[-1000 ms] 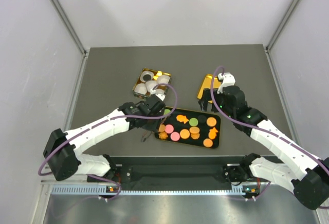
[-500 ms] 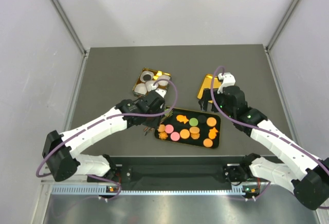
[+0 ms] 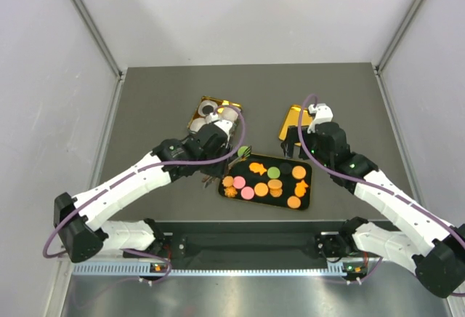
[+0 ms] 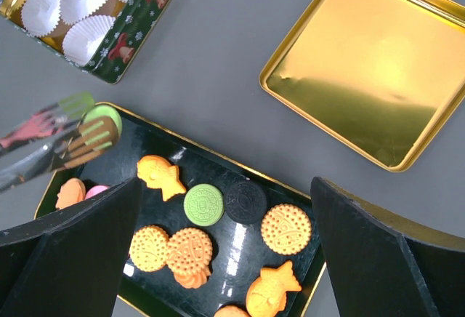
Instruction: Pack the cookies
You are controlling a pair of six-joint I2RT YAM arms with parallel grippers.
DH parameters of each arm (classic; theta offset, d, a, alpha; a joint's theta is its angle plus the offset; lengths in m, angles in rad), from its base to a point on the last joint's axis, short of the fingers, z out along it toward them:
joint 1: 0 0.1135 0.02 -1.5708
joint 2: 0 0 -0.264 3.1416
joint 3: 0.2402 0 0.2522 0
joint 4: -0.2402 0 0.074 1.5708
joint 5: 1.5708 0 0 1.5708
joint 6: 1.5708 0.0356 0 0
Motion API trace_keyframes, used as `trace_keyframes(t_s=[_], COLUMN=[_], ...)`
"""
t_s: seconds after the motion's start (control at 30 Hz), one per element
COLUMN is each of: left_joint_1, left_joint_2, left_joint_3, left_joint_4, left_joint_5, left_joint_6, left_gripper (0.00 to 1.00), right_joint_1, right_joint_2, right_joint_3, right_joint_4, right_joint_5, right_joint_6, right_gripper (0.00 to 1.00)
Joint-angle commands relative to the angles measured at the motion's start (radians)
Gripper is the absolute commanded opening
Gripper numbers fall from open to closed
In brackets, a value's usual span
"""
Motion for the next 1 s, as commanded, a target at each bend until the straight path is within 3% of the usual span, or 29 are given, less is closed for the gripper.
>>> trace_keyframes(t_s=[0.0,0.23,0.47,0.63,0.97], left_joint_1=[-0.002,0.053,0.165,0.24,0.285], left_joint_2=[-0.034,0.049,0.216,0.304,0.419], left_joint_3=[0.084,0.188,0.265,0.287,0.327], left_joint_4=[0.022,0.038,0.155,0.227,0.282], left_joint_5=[-0.029,-0.145,-0.193,-0.147,-0.104], left_joint_6=[0.017,0.036,0.042,0.045,0.053], left_gripper=[0.38,0.39,0.39,0.39,0.39], right_joint_1=[-0.004,-0.004,-0.004,-0.004,-0.002], right_joint_2=[-0.027,-0.026,-0.029,-0.032,-0.038], right_joint_3=[-0.002,-0.004,-0.009,-0.012,-0.016], right_joint_4=[0.025,0.027,0.031,0.033,0.031], right_joint_5=[0.009,0.008,0.006,0.005,0.0], right_joint_6=[-0.016,-0.013,-0.013,-0.013,-0.013], right_gripper=[1.0,1.0,1.0,1.0,1.0])
